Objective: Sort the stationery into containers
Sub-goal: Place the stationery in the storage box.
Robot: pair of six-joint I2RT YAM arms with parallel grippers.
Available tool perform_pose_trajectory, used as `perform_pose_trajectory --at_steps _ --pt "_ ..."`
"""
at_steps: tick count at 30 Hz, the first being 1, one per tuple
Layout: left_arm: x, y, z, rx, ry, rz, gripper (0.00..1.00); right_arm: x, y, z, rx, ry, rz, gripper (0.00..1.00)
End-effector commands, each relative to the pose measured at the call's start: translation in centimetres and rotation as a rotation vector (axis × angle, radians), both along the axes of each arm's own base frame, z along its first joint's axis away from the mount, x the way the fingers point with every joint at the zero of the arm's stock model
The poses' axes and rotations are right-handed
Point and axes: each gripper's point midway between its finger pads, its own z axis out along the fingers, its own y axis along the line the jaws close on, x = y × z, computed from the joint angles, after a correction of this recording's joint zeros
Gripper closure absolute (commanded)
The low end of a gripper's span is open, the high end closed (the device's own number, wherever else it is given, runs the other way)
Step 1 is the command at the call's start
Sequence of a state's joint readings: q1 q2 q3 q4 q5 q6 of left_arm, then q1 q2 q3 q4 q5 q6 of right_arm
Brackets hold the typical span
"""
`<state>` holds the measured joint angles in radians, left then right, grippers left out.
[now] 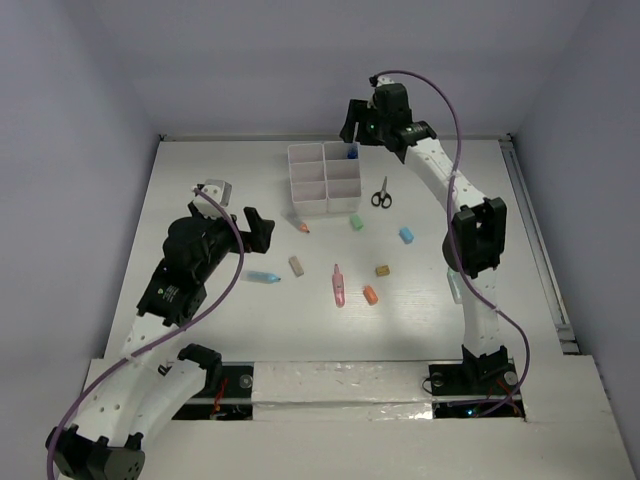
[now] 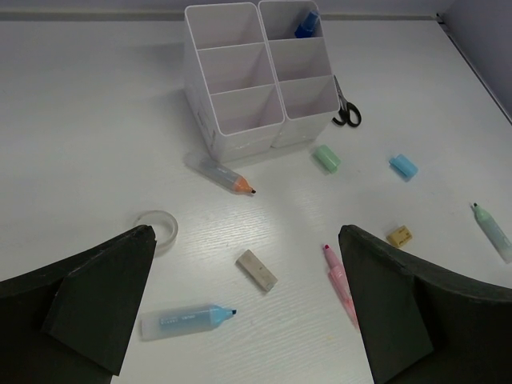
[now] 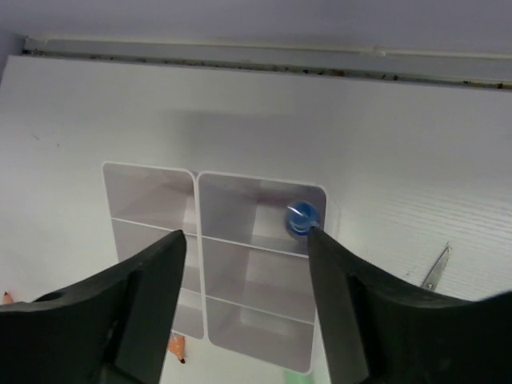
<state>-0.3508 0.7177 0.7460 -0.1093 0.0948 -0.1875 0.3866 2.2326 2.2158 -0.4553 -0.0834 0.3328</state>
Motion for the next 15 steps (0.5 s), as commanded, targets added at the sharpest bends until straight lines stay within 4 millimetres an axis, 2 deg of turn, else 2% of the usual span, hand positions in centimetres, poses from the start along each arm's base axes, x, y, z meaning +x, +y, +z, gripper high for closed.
perform_pose_trajectory --at_steps 1,3,6,7,8,9,10,11,12,13,14,15 --pt "0.4 -0.3 0.9 -0.009 -0.043 -0.018 0.01 0.0 0.4 3.1 0.016 -0.091 0.018 0.28" --pt "0.4 -0.5 0.9 -0.011 -0.044 -0.027 0.01 -0.2 0.2 3.5 0.009 -0.097 0.020 0.22" --pt "0.4 -0.6 0.8 -0.011 -0.037 -0.031 0.01 -0.7 -0.6 4.1 -0.013 -0.109 -0.004 0.24" --pt "0.4 -0.6 0.7 -0.010 -0.034 -0.031 0.01 -0.8 -1.3 3.2 -0.039 -0.097 -0.026 0.35" --pt "0.4 -0.6 0.6 -0.009 -0.032 -0.031 0.01 -1.3 -1.8 3.8 -0.044 -0.106 -0.038 0.41" --pt "0.4 -0.6 0.6 -0.008 -0.030 -0.031 0.01 -1.4 -2.5 3.5 -0.050 -0.100 -0.049 0.47" --pt "0.4 -0.6 0.6 -0.009 -0.030 -0.033 0.01 -1.3 -3.6 3.1 -0.048 -0.095 -0.069 0.62" --pt "0.4 -0.6 0.6 -0.008 -0.029 -0.033 0.01 -1.9 -4.6 0.6 -0.065 -0.042 -0.082 0.66" --pt "0.4 -0.6 0.6 -0.008 -0.028 -0.034 0.01 -2.1 -5.5 -0.2 -0.067 -0.022 -0.098 0.67" --pt "0.4 -0.6 0.7 -0.010 -0.031 -0.036 0.01 -2.2 -6.9 -0.1 -0.057 -0.022 -0.121 0.72" --pt "0.4 -0.6 0.7 -0.009 -0.030 -0.033 0.01 -2.5 -7.7 -1.0 -0.062 -0.003 -0.132 0.75" --pt "0.4 -0.6 0.8 -0.011 -0.031 -0.032 0.01 -3.4 -8.6 -3.2 -0.084 0.043 -0.135 0.77"
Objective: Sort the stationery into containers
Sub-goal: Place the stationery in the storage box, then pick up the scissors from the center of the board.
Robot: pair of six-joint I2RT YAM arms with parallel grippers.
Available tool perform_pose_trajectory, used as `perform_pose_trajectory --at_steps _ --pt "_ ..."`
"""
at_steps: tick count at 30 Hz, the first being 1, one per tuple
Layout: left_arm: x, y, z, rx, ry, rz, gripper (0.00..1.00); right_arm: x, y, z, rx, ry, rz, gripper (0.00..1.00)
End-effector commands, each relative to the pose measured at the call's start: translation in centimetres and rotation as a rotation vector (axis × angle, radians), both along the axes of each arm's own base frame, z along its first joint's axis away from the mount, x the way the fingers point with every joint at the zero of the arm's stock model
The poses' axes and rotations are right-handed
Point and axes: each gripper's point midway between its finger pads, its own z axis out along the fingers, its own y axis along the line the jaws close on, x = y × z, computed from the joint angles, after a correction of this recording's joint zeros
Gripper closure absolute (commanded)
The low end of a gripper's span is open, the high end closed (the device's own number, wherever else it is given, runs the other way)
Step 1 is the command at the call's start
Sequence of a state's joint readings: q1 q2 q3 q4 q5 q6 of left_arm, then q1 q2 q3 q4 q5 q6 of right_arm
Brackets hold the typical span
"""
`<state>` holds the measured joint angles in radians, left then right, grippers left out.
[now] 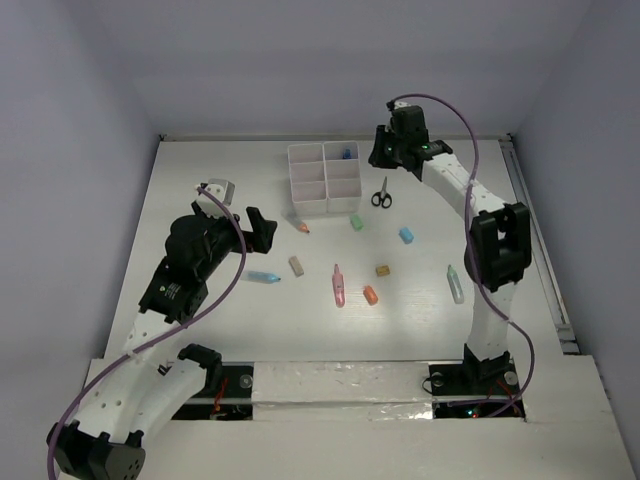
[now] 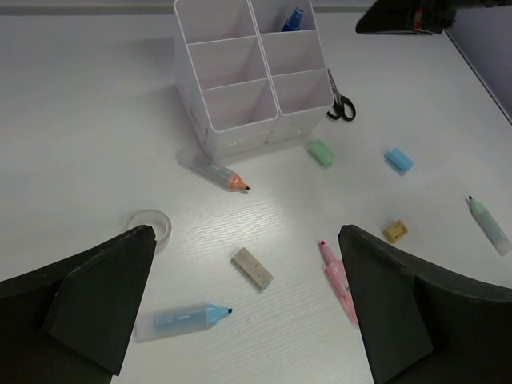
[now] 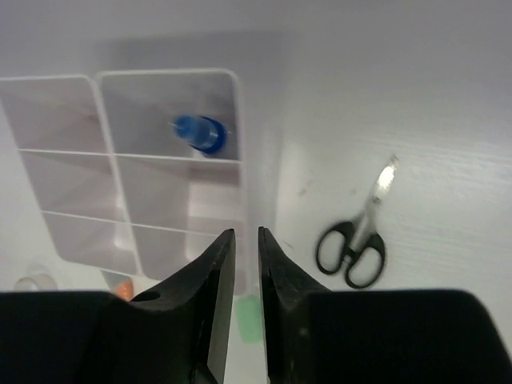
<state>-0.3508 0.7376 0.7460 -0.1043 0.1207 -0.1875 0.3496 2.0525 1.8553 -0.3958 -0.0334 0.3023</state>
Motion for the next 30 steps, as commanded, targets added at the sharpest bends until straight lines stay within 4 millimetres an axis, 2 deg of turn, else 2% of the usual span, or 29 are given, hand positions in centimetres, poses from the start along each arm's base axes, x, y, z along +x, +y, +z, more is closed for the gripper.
perform_pose_trajectory --at_steps 1,4,5,6,7,8,10,11,14,22,28,30 --pt "0.2 -0.2 1.2 -0.014 -0.049 -0.014 0.01 -0.2 -4.3 -0.2 -0.015 -0.015 -0.069 0.78" --pt "0.3 -0.2 1.1 -0.015 -0.046 -0.011 0.01 -1.4 -5.6 -3.7 -0.084 0.088 -0.067 0.77" --pt "0.3 -0.2 1.0 -0.013 -0.042 -0.009 0.01 -1.6 -6.3 -5.3 -0.102 0.129 -0.074 0.73" --pt "0.3 -0.1 0.9 -0.012 -0.039 -0.006 0.01 -1.8 -6.3 -6.0 -0.112 0.149 -0.071 0.70" --pt "0.4 -0.1 0.9 -0.009 -0.037 -0.007 0.01 -2.2 -6.5 -7.0 -0.132 0.174 -0.060 0.60" --pt "0.4 -0.1 0.8 -0.008 -0.035 -0.004 0.01 -2.3 -7.1 -8.0 -0.142 0.199 -0.065 0.56" --pt "0.5 0.1 0.8 -0.004 -0.033 0.005 0.01 -2.4 -7.1 -8.9 -0.154 0.217 -0.058 0.54" --pt "0.5 0.1 0.8 -0.004 -0.033 0.005 0.01 -2.3 -7.8 -10.0 -0.162 0.242 -0.067 0.55" --pt "0.3 0.1 1.0 -0.005 -0.041 0.003 0.01 -2.3 -7.9 -11.3 -0.185 0.283 -0.055 0.61" --pt "0.2 -0.4 0.8 -0.003 -0.033 -0.028 0.01 -2.0 -7.4 -14.4 -0.183 0.335 -0.037 0.63" --pt "0.1 -0.6 0.6 0.003 -0.026 -0.048 0.01 -1.7 -7.4 -15.6 -0.174 0.345 -0.068 0.65" --pt "0.1 -0.6 0.7 0.002 -0.029 -0.048 0.01 -1.7 -7.6 -15.9 -0.181 0.348 -0.073 0.71"
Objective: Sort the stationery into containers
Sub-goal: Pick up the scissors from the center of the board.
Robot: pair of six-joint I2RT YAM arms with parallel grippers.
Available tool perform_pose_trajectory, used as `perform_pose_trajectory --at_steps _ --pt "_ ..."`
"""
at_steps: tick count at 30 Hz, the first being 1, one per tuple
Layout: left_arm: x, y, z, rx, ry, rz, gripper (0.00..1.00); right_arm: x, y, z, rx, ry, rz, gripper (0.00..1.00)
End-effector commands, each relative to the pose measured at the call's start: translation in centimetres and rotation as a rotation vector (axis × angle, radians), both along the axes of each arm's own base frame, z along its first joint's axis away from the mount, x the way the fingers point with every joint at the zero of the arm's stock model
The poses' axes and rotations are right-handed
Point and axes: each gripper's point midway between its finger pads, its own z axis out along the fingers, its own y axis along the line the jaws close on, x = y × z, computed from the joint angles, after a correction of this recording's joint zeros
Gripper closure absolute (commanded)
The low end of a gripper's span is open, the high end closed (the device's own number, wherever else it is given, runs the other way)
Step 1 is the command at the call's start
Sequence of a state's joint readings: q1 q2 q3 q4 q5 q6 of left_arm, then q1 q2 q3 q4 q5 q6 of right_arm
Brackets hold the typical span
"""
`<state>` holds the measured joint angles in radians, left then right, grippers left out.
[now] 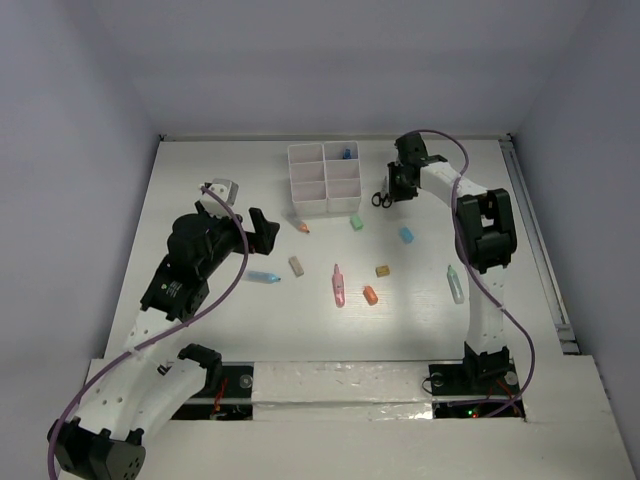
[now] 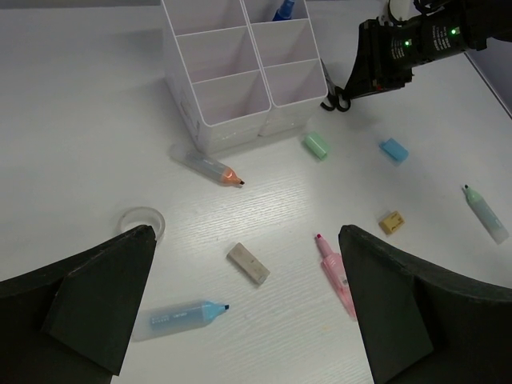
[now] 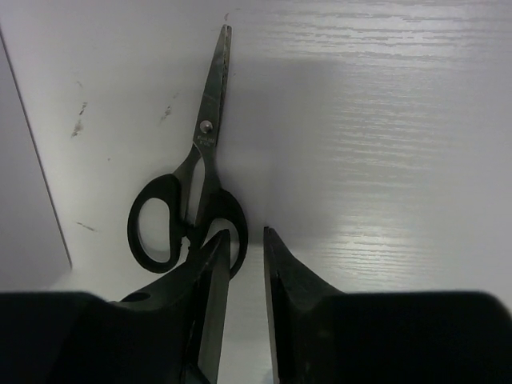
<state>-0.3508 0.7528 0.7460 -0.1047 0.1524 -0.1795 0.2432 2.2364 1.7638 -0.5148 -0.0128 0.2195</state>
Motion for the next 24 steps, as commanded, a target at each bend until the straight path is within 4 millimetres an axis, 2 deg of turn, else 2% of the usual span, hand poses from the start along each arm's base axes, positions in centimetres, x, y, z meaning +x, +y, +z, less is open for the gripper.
perform_pose_trajectory --at_steps 1,2,4,5,6,8,9,10,12,13,15,16,17,18,19,20,24 --pt "0.1 -0.1 1.1 -0.004 -0.044 -0.014 0.01 0.6 0.0 -0.4 -0.002 -0.003 -0.008 0.74" --pt "0.1 -0.1 1.2 -0.005 -0.045 -0.014 0.01 0.7 -0.8 -0.5 -0.042 -0.007 -0.029 0.82" --pt "0.0 -0.1 1.2 -0.006 -0.047 -0.018 0.01 0.5 -1.2 -0.5 -0.068 0.001 -0.027 0.89" --pt "0.1 -0.2 1.3 -0.007 -0.048 -0.020 0.01 0.4 -1.5 -0.6 -0.080 0.003 -0.027 0.99" --pt "0.0 -0.2 1.3 -0.008 -0.049 -0.024 0.01 0.3 -1.7 -0.4 -0.090 0.001 -0.028 1.00" --pt "-0.1 -0.4 1.2 -0.011 -0.046 -0.033 0.01 0.9 -2.4 1.7 -0.087 -0.070 -0.059 1.00" --pt "-0.1 -0.4 1.2 -0.011 -0.046 -0.031 0.01 0.5 -2.4 1.2 -0.088 -0.055 -0.057 1.00" --pt "0.0 -0.4 1.2 -0.010 -0.044 -0.033 0.01 1.0 -2.7 3.1 -0.070 -0.100 -0.069 1.00" --pt "0.0 -0.5 1.2 -0.014 -0.042 -0.037 0.01 1.0 -3.0 4.9 -0.071 -0.138 -0.077 1.00" --pt "0.0 -0.6 1.3 -0.019 -0.039 -0.042 0.01 1.0 -3.0 7.3 -0.061 -0.181 -0.077 1.00" --pt "-0.2 -1.0 1.7 -0.036 -0.042 -0.057 0.01 0.5 -2.8 9.8 -0.038 -0.224 -0.072 1.00" --pt "-0.5 -1.3 2.0 -0.052 -0.052 -0.080 0.01 -0.2 -2.6 9.9 -0.019 -0.230 -0.064 1.00" --pt "-0.5 -1.5 2.7 -0.072 -0.077 -0.089 0.01 -1.0 -2.0 12.5 0.031 -0.278 -0.040 1.00" --pt "-0.6 -1.8 3.0 -0.094 -0.079 -0.095 0.01 -1.8 -1.1 13.0 0.054 -0.286 -0.021 1.00" --pt "-0.6 -2.1 3.3 -0.107 -0.076 -0.111 0.01 -2.9 -0.8 12.3 0.061 -0.280 -0.013 1.00" --pt "-0.6 -2.3 3.5 -0.120 -0.072 -0.117 0.01 -3.9 0.3 14.2 0.102 -0.315 0.024 1.00" --pt "-0.2 -3.8 5.2 -0.195 -0.080 -0.171 0.01 -7.6 4.5 16.0 0.174 -0.360 0.140 1.00"
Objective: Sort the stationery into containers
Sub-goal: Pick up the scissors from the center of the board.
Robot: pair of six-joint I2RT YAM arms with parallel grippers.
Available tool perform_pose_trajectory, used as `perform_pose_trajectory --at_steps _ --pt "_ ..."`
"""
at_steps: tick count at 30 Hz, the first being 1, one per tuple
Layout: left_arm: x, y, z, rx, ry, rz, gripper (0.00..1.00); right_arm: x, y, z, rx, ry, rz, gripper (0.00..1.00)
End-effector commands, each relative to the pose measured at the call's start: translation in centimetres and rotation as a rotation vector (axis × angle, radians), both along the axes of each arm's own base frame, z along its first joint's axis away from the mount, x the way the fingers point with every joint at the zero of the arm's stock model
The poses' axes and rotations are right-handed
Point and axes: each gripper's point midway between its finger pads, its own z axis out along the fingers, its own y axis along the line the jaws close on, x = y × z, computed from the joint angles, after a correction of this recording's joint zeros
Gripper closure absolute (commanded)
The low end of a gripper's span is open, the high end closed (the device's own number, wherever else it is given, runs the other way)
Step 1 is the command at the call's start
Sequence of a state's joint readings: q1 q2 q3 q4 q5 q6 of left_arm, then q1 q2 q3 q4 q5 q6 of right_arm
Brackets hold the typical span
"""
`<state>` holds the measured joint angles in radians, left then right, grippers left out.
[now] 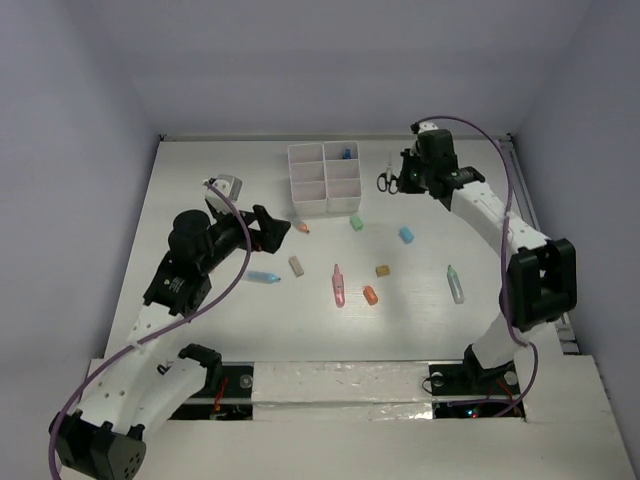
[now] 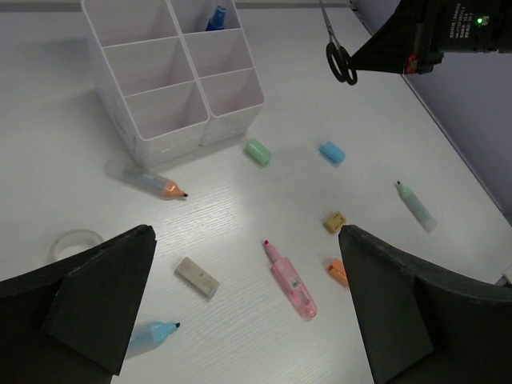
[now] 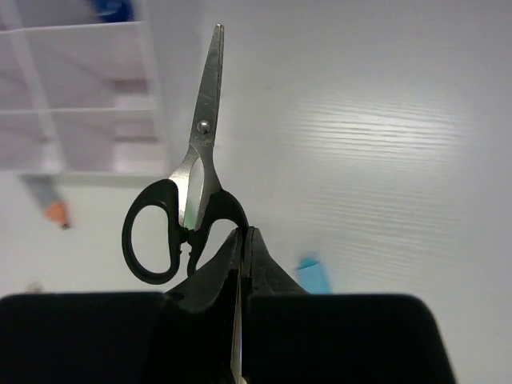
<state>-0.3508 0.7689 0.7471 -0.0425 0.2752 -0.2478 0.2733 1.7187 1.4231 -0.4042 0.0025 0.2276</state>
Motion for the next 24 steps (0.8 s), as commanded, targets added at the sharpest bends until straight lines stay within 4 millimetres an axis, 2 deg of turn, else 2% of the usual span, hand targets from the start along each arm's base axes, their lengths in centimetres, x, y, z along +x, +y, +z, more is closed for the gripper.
perform_pose_trajectory --at_steps 1,3,8,11,13,14,18,24 --pt "0.5 -1.9 4.1 -0.111 -0.069 -0.077 0.01 -2.8 6.5 2.8 0.113 -0.096 0.187 1.00" --pt "1.2 -2.8 4.6 -0.143 -0.052 -0.107 0.01 -4.8 8.7 3.1 0.159 -0.086 0.283 1.00" --pt "2.9 -4.2 5.6 -0.189 -0.029 -0.135 0.03 -10.0 14.6 5.7 0.306 -0.077 0.542 1.00" --pt "3.3 -4.9 5.0 -0.244 0.014 -0.144 0.30 -12.1 17.0 6.6 0.353 -0.079 0.635 1.00" --pt "3.6 -5.0 4.4 -0.253 0.038 -0.136 0.46 -12.7 18.0 7.3 0.365 -0.095 0.672 1.00" --pt "3.9 -5.0 3.8 -0.253 0.056 -0.130 0.49 -12.9 18.4 7.2 0.366 -0.093 0.684 1.00" --pt "4.7 -5.3 2.7 -0.265 0.096 -0.117 0.53 -14.4 20.8 8.0 0.366 -0.104 0.754 1.00" --pt "5.3 -5.7 2.3 -0.292 0.110 -0.118 0.62 -14.9 22.2 8.8 0.337 -0.144 0.761 1.00"
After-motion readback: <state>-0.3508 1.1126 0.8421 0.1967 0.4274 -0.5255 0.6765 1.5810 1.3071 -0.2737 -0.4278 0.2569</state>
